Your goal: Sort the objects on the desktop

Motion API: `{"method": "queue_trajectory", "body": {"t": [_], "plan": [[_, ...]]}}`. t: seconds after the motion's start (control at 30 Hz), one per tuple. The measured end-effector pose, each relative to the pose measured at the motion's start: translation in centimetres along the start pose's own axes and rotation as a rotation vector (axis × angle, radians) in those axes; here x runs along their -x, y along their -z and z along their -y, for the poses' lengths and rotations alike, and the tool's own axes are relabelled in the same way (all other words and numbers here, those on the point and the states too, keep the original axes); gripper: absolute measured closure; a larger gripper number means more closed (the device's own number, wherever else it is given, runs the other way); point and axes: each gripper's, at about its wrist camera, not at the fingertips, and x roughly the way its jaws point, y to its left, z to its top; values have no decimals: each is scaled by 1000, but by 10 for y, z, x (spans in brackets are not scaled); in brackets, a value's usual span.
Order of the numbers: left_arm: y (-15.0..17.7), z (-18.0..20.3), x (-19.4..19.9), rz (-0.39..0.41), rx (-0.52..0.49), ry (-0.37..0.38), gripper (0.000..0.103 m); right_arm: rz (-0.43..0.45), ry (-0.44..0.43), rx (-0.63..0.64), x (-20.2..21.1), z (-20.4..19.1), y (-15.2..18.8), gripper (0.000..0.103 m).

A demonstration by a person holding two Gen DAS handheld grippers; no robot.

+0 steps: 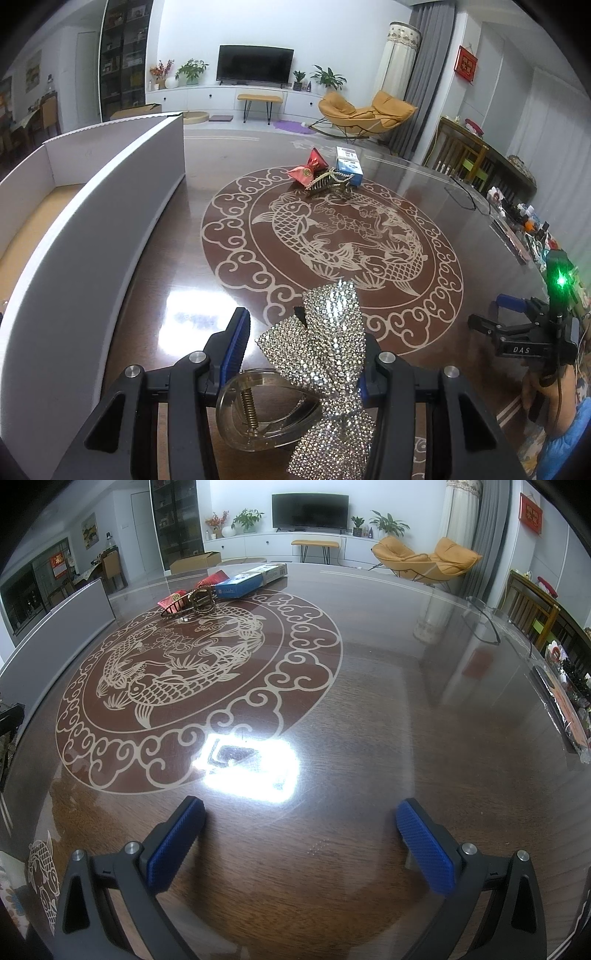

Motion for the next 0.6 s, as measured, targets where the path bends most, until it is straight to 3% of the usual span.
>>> {"method": "queue_trajectory", "body": {"t": [0.6], "plan": [[-6, -25, 13, 20, 35, -1, 56, -1, 0, -1, 0, 0, 0, 0]]}}
